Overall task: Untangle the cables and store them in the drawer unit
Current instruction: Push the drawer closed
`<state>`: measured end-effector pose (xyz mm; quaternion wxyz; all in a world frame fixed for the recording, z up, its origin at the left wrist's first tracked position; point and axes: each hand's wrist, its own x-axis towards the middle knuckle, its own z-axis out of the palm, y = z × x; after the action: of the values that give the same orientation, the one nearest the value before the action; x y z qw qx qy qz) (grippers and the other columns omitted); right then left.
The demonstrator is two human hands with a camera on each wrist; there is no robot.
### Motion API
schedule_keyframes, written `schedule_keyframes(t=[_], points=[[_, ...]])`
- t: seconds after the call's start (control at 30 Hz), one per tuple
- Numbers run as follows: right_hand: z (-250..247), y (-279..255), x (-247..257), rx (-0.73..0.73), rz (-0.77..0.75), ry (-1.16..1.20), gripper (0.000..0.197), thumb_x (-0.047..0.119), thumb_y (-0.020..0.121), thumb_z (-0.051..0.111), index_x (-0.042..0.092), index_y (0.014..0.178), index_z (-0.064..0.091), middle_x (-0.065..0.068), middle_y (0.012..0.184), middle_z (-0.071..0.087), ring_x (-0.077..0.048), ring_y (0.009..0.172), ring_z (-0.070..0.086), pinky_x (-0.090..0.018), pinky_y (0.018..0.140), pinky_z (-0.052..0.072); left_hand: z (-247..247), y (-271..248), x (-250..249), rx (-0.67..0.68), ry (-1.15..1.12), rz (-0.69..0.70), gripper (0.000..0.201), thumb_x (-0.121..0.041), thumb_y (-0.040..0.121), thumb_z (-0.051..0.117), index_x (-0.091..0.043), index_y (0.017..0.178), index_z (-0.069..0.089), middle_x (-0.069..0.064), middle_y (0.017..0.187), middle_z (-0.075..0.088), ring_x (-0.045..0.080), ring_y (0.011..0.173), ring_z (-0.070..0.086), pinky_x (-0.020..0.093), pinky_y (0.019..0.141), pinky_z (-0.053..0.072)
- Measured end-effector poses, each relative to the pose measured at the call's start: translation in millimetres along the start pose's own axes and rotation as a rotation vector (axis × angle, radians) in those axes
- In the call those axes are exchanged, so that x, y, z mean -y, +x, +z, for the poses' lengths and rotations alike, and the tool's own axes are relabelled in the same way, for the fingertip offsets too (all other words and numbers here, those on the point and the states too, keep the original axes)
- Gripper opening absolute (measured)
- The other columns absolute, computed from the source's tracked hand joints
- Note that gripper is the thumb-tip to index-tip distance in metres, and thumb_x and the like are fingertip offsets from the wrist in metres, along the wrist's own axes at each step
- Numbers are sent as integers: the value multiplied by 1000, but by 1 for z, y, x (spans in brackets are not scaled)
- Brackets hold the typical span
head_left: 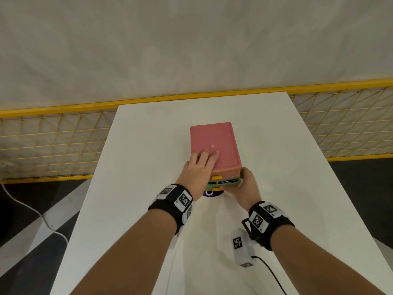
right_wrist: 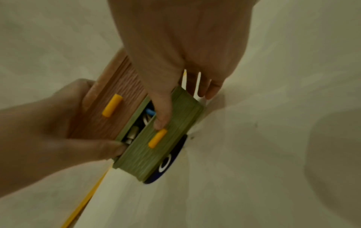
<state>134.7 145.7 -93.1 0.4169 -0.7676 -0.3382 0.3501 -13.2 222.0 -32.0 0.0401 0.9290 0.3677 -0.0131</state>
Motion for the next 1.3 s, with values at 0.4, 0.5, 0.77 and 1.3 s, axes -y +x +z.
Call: schedule_keyframes(t=[0.4, 0.5, 0.77, 1.3], points=[[-14, 3, 1, 84, -105, -28, 49, 15, 65, 84, 17, 104, 54, 3, 99, 63, -11, 89, 60, -16, 67, 42, 1, -2, 4, 11, -7, -4, 90, -11, 82, 67, -19, 155, 16, 7, 153, 26, 29, 132, 29, 40, 103, 43], [-24, 8, -1, 180, -144, -123, 54, 19, 65, 84, 19, 108, 51, 3, 102, 63, -16, 92, 60, -23, 71, 46, 8, -1, 3, -66, -5, -12, 86, -13, 80, 73, -17, 152, 27, 10, 147, 38, 31, 125, 39, 44, 97, 49], [-29, 22, 9, 178, -240, -397, 57, 37, 61, 83, 14, 104, 55, -1, 94, 66, -25, 88, 61, -43, 85, 48, 21, 1, 2, -180, 28, -4, 110, -33, 48, 92, -15, 141, 36, 12, 129, 55, 30, 108, 47, 39, 77, 57], [-45, 15, 16, 261, -225, -472, 63, -11, 76, 52, 15, 133, 43, -9, 133, 49, -30, 120, 52, -40, 101, 44, -33, -29, 21, 92, -70, -59, 104, -1, 80, 54, -36, 154, -12, -4, 162, 0, 20, 150, -5, 62, 115, -12]])
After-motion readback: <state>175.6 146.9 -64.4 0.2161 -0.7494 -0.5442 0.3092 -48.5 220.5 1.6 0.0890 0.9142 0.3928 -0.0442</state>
